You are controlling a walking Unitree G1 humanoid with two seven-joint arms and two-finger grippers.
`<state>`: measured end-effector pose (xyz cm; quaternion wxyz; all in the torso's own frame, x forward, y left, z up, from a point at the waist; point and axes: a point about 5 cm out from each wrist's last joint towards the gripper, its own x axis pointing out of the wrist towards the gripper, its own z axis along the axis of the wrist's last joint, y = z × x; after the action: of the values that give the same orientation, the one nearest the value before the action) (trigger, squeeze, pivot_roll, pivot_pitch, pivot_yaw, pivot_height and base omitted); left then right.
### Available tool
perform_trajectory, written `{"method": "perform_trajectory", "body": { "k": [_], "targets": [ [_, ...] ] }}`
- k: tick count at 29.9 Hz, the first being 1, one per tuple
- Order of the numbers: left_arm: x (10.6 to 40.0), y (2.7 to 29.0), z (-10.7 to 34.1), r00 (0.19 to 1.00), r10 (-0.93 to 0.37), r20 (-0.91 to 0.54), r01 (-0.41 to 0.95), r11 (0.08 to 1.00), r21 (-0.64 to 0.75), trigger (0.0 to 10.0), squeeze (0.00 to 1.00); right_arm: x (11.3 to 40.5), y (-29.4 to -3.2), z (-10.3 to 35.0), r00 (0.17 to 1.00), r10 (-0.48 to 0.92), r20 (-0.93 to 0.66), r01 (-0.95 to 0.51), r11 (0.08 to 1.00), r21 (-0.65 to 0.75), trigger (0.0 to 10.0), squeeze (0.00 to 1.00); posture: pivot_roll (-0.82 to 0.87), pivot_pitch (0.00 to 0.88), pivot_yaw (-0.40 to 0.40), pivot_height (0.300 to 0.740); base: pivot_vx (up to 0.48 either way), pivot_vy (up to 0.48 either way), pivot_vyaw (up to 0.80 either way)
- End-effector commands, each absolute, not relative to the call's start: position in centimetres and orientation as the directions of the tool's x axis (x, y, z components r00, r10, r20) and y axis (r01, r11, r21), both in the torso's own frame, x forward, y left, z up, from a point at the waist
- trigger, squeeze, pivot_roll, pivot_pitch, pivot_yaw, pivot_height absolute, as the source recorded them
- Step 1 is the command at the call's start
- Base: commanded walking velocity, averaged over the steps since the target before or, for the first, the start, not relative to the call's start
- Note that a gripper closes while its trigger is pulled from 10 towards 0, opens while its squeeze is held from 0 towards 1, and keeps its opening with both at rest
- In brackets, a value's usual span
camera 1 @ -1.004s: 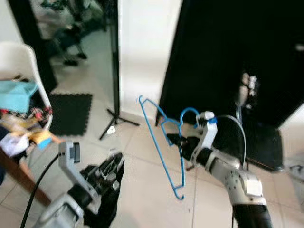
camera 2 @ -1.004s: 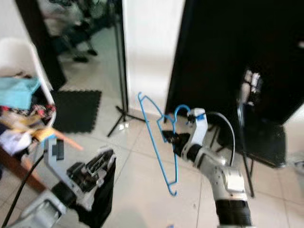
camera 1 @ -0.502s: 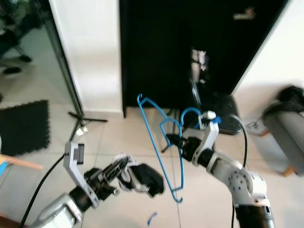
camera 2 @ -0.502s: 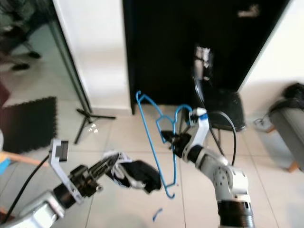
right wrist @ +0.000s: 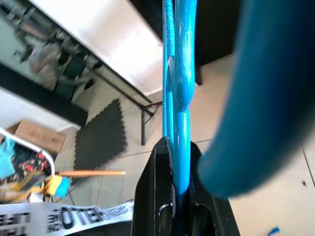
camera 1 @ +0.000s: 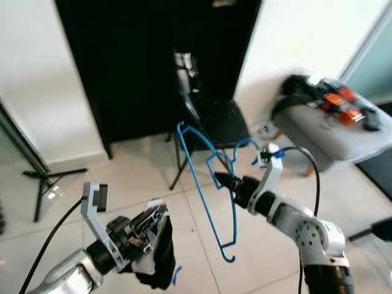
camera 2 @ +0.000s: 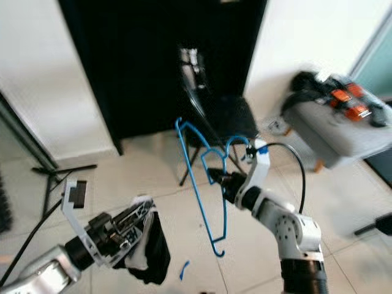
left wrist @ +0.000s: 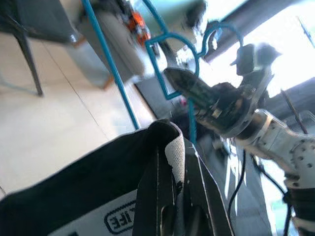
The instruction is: Hang hanger
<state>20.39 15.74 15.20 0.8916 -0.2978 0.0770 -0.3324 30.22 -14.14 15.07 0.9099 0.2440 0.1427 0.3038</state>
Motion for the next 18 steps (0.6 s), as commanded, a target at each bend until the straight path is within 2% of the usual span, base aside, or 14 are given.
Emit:
{"method": "perform_trajectory", "body": {
  "k": [1, 18],
  "targets": [
    [20.04, 15.54, 15.09, 0.744, -0.666, 0.062, 0.564, 0.575, -0.592, 10.0, 0.00, 30.02, -14.04, 14.91, 0.769, 0.628, -0.121, -0.479, 0.690, 0.542, 10.0, 0.00, -0.01, 0.166, -0.033, 0.740, 0.000, 0.000, -0.80],
    [19.77, 15.52, 14.99, 0.697, -0.713, 0.076, 0.611, 0.536, -0.583, 10.0, 0.00, 29.83, -13.93, 14.75, 0.763, 0.635, -0.120, -0.475, 0.677, 0.562, 10.0, 0.00, -0.01, 0.138, -0.031, 0.740, 0.000, 0.000, -0.80]
  ]
}}
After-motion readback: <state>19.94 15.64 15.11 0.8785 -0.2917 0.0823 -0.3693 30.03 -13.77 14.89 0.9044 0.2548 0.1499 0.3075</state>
